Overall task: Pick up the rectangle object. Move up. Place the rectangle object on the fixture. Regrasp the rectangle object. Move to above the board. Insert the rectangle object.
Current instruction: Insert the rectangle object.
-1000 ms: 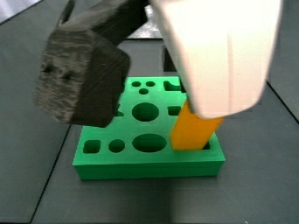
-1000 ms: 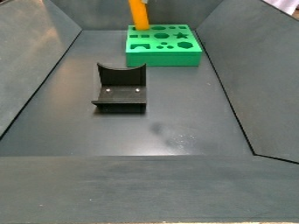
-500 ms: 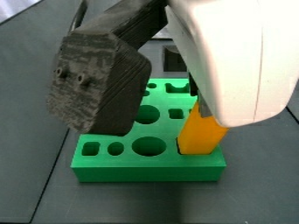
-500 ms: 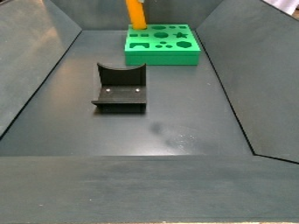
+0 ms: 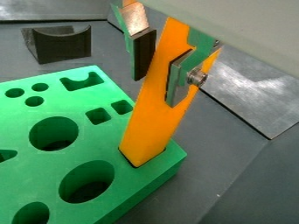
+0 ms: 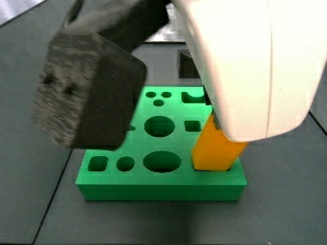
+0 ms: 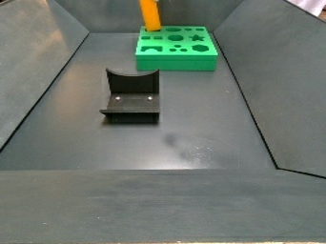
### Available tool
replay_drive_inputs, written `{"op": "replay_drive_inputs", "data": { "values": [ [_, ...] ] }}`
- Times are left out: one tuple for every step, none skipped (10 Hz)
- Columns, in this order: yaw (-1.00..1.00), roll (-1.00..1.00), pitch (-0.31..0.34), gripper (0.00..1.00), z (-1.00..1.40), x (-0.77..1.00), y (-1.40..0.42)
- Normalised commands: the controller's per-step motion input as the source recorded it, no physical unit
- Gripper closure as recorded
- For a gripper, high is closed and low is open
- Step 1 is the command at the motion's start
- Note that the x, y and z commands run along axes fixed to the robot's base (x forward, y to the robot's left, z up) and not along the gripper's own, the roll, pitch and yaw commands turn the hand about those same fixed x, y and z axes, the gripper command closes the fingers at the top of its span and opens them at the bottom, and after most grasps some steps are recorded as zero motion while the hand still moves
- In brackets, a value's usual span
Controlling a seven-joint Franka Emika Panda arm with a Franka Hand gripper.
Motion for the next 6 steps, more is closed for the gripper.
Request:
{"op": "replay_drive_inputs", "data": {
  "values": [
    [-0.14,0.00,-0.500,1.00,0.16,-0.10,0.00],
    [-0.16,0.00,-0.429,1.00,-0.05,-0.23,0.00],
    [-0.04,-0.01,-0.101,1.00,0.00,0.00,0.00],
    [-0.18,-0.01,-0.500,1.00,0.07,0.04,-0.03],
    [-0.16,0.00,-0.500,1.00,0.09,0.03,-0.01],
    [-0.16,0.00,-0.500,1.00,0.09,0.03,-0.01]
  ]
}}
